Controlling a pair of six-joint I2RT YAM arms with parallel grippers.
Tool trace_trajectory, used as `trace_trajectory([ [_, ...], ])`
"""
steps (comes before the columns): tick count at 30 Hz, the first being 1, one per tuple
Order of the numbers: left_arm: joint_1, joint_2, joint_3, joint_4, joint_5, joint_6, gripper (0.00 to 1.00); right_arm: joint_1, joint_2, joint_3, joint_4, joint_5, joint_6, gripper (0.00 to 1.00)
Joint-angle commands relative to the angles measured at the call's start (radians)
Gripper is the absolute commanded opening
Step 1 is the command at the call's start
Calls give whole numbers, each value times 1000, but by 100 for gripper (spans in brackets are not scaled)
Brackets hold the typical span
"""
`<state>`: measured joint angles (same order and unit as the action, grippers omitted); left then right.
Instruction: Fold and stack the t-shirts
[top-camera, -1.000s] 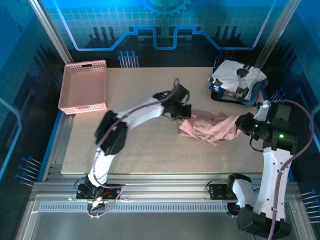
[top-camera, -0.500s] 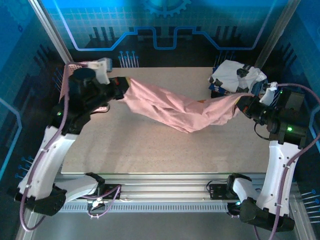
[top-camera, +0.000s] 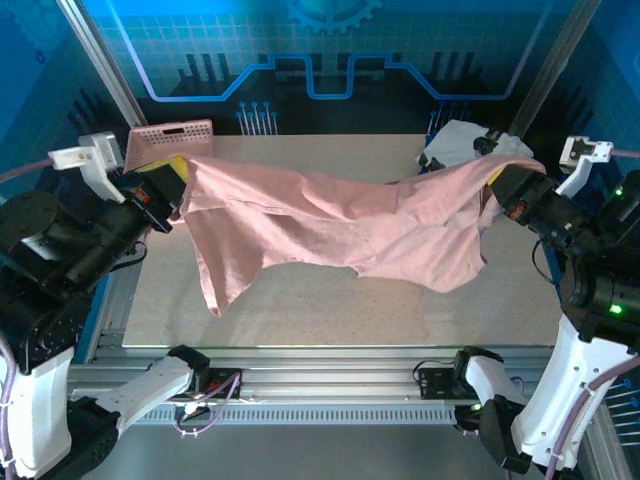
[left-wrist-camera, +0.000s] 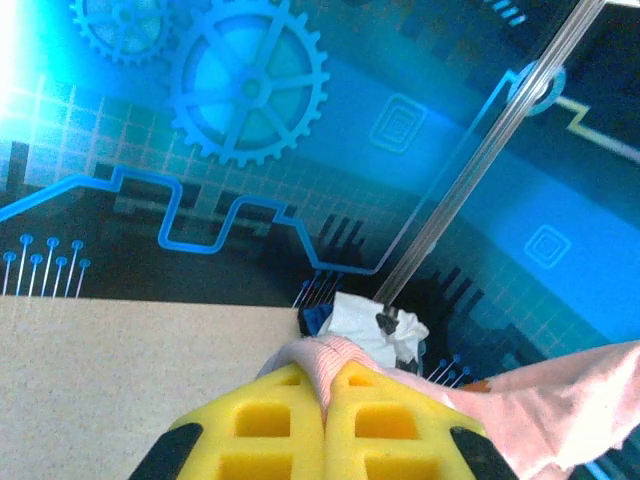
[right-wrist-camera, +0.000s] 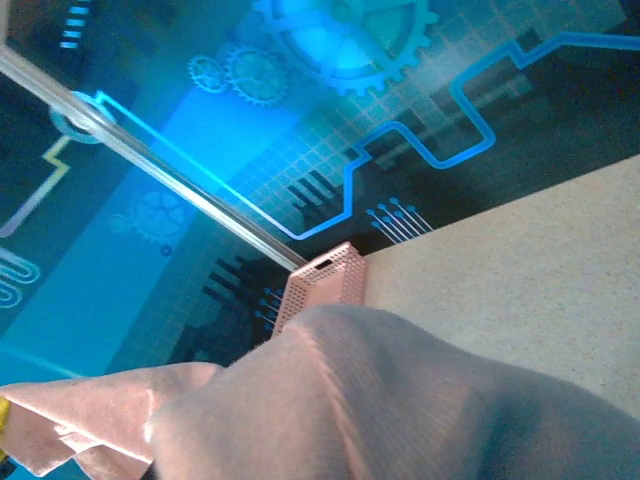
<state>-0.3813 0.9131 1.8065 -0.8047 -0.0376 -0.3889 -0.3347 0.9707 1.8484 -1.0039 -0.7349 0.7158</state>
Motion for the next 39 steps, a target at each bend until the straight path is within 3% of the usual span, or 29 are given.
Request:
trace_trajectory([
  [1, 7, 24, -15, -9, -8, 31, 0, -7, 28, 21, -2, -35, 43, 0],
  [5, 7, 59, -79, 20, -78, 79, 0, 3, 91, -10, 44, -23, 22, 0],
  [8, 24, 154, -72, 41, -78, 114, 0, 70, 207, -1, 69, 17, -26, 0],
  [12, 163, 323, -115, 151, 3, 103, 0, 211, 473, 83, 65, 91, -148, 0],
  [15, 251, 503, -126, 272, 17, 106, 0, 275, 773, 288, 69, 157, -212, 0],
  [18, 287, 722, -25, 359, -10, 145, 0, 301, 1199, 824, 7, 169, -184, 0],
  [19, 302, 803, 39, 363, -6, 144, 0, 302, 1364, 1036, 42, 140, -135, 8],
  [20, 313, 873, 101, 357, 10, 135, 9, 293, 1492, 1182, 85, 136, -43, 25],
  [21, 323, 943, 181, 325, 24, 111, 46, 273, 1609, 1298, 166, 110, 119, 54],
  [22, 328, 989, 257, 270, 28, 88, 62, 260, 1658, 1323, 235, 75, 222, 64],
  [23, 327, 1028, 337, 212, 21, 67, 71, 251, 1671, 1324, 247, 57, 268, 76],
  [24, 322, 1019, 365, 176, 16, 56, 77, 252, 1650, 1319, 189, 51, 223, 83],
  [25, 316, 974, 332, 188, 10, 55, 97, 258, 1611, 1312, 92, 62, 123, 86],
  [27, 312, 863, 217, 225, 37, 27, 99, 287, 1478, 1211, -145, 168, -142, 90],
  [29, 306, 753, 109, 193, 77, -4, 99, 307, 1258, 919, -258, 281, -310, 96],
  [31, 275, 619, -39, 144, 88, -11, 99, 324, 950, 435, -153, 354, -375, 98],
  [34, 209, 406, -290, 128, 91, -52, 99, 289, 584, -96, 39, 417, -350, 100],
  [36, 174, 281, -447, 115, 76, -79, 99, 225, 433, -303, 53, 406, -332, 100],
  [39, 174, 154, -644, 65, 84, -148, 99, 140, 351, -487, 47, 335, -343, 100],
])
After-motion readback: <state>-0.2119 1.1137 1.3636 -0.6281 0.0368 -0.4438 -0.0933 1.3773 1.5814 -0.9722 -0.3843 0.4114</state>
